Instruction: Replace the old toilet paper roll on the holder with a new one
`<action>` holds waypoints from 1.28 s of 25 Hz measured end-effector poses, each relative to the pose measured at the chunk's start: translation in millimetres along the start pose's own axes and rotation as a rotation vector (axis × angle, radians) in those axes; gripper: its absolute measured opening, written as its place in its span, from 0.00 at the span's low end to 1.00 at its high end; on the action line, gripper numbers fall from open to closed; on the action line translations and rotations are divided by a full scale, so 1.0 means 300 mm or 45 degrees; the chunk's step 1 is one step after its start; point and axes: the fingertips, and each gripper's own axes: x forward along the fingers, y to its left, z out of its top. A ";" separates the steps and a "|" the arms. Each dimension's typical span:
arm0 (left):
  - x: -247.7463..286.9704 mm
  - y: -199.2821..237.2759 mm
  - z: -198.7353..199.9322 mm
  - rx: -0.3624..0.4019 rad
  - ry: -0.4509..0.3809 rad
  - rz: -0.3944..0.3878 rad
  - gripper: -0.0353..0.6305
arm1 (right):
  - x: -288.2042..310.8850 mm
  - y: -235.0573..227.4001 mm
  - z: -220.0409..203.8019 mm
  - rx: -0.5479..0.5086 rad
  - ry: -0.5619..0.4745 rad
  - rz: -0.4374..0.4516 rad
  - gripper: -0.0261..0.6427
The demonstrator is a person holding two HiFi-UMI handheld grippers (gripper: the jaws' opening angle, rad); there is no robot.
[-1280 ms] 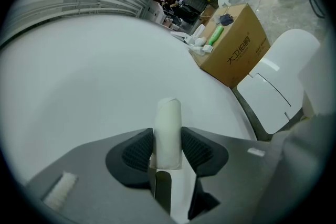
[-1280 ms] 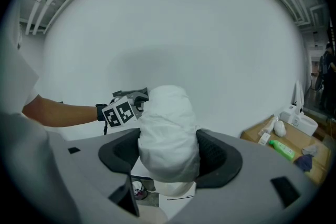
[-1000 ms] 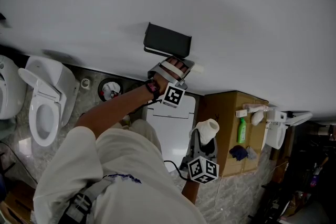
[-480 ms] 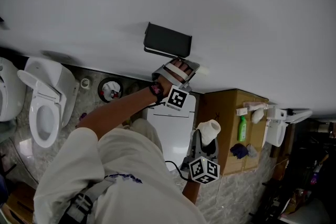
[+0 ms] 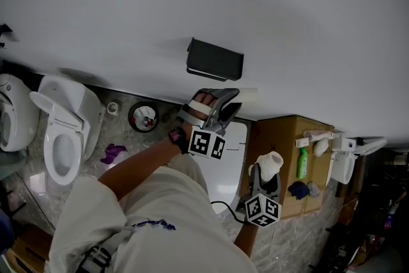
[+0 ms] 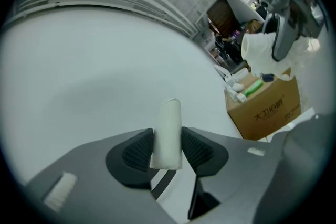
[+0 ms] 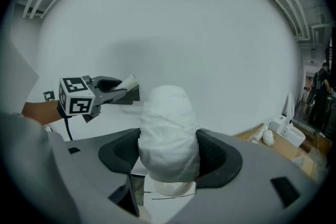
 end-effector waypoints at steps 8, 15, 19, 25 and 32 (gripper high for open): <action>-0.198 0.215 -0.070 -0.212 -0.044 0.228 0.31 | 0.131 -0.044 0.181 -0.429 -0.077 -0.052 0.50; -0.280 0.307 -0.161 -0.165 0.027 0.371 0.31 | 0.275 -0.059 0.281 -0.729 -0.144 -0.087 0.50; -0.346 0.333 -0.175 -0.140 -0.011 0.400 0.31 | 0.337 0.001 0.297 -0.915 -0.165 -0.023 0.50; -0.390 0.375 -0.188 -0.196 -0.020 0.466 0.32 | 0.435 0.083 0.335 -1.001 -0.217 0.080 0.50; -0.445 0.404 -0.246 -0.354 0.018 0.520 0.31 | 0.521 0.168 0.365 -1.234 -0.234 0.113 0.50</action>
